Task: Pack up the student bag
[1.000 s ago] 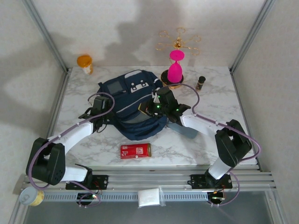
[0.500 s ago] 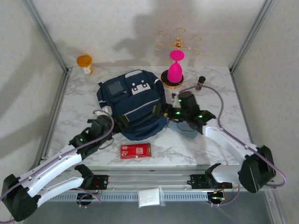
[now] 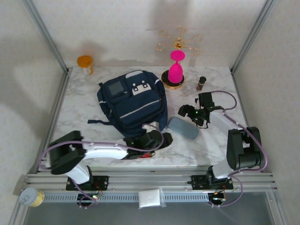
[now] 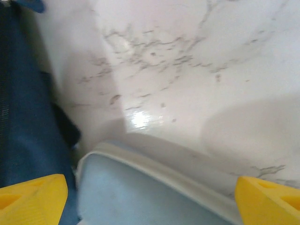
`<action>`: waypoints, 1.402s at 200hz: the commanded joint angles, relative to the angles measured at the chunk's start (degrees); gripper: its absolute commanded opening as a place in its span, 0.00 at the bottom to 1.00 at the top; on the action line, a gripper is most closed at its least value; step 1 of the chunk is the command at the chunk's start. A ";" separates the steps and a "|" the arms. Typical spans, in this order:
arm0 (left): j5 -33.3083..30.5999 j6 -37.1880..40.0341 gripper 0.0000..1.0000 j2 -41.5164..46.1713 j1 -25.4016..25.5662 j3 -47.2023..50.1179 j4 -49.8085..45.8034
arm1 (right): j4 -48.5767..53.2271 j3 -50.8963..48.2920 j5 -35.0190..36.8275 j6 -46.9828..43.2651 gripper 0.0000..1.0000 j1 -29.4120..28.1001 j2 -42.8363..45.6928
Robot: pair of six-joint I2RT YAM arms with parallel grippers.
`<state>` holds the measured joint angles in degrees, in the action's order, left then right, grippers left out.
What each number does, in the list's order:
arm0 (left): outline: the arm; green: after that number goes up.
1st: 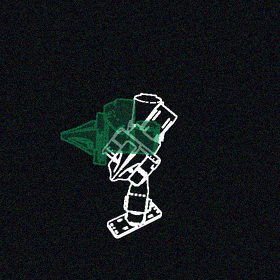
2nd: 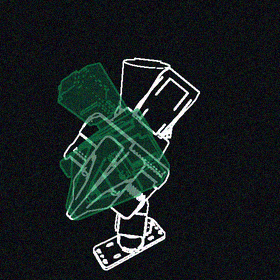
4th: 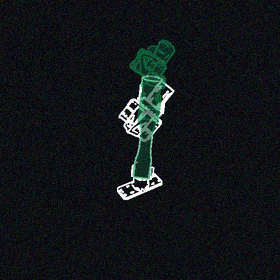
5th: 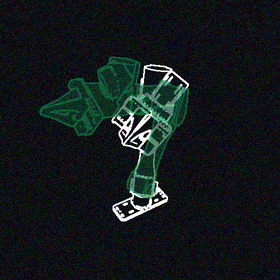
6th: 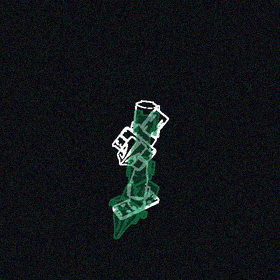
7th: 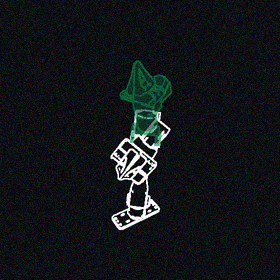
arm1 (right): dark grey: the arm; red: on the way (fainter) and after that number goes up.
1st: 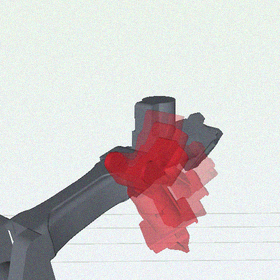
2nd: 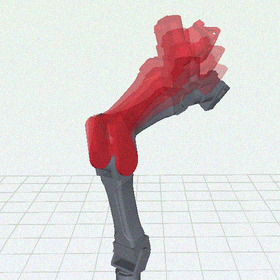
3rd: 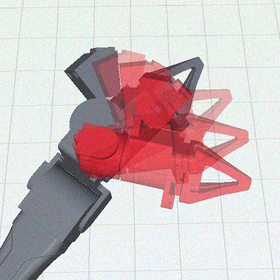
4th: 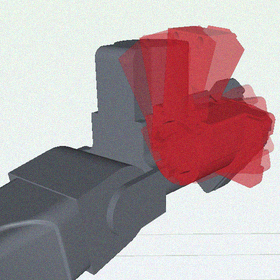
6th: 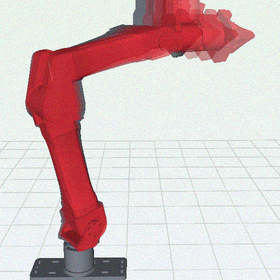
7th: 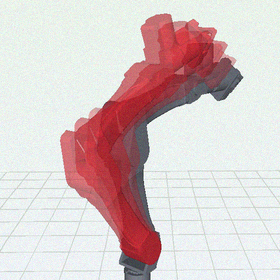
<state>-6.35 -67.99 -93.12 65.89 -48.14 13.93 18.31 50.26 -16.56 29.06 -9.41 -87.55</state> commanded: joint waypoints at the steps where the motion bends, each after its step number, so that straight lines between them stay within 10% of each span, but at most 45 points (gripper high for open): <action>1: 0.12 -2.17 0.61 -7.76 -0.04 -5.68 8.41 | -2.31 -0.48 -2.32 -2.85 0.92 2.24 -1.58; 112: 3.64 1.55 0.42 -25.75 -10.76 -15.57 11.15 | 0.39 -16.68 -21.14 -1.05 0.87 2.73 16.08; 186: 3.27 5.00 0.33 -26.01 -10.66 -18.95 5.05 | -2.69 -19.60 -11.39 0.55 0.88 4.92 14.39; 280: 4.23 8.77 0.34 -28.86 -10.42 -24.27 -2.42 | -9.18 -21.33 -17.95 1.00 0.47 4.90 10.05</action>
<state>-2.61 -61.89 -120.60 55.92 -71.13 16.08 11.60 30.37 -32.88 29.12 -4.08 -79.05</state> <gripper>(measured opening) 0.341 0.502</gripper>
